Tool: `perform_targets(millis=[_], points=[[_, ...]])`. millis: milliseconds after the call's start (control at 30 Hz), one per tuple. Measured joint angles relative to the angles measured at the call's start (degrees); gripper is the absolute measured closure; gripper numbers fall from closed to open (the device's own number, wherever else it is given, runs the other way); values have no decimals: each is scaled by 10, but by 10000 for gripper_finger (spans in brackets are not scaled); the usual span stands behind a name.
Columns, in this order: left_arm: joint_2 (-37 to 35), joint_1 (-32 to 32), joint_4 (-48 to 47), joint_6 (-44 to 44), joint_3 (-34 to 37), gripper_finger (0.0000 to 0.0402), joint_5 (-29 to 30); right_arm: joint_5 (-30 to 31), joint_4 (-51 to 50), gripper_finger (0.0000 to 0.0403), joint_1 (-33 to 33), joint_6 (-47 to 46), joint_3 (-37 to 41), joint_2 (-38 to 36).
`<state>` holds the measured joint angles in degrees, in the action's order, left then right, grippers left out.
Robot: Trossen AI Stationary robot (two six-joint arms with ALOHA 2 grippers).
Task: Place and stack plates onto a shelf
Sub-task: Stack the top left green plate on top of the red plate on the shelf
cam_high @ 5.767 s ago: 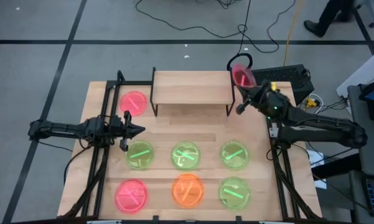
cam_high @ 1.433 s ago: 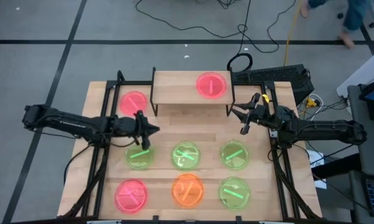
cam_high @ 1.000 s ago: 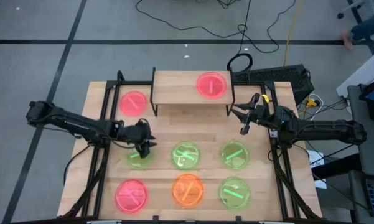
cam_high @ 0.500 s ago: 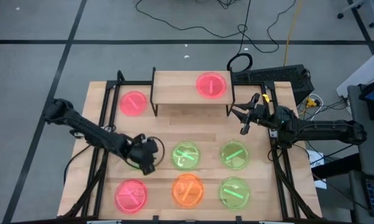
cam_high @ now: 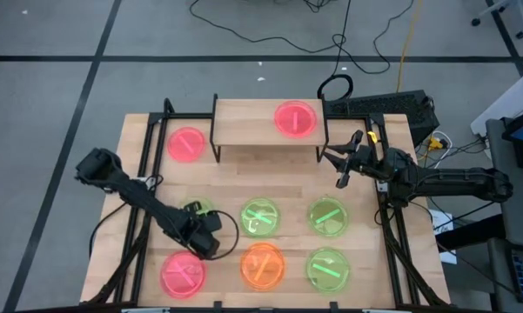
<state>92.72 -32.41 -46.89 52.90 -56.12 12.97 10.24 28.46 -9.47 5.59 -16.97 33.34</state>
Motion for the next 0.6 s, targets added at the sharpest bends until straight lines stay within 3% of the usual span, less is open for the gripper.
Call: perform_targets(millis=[600], points=[[63, -11, -45, 61, 0, 242, -42, 0, -9, 312, 0, -4, 0, 0]])
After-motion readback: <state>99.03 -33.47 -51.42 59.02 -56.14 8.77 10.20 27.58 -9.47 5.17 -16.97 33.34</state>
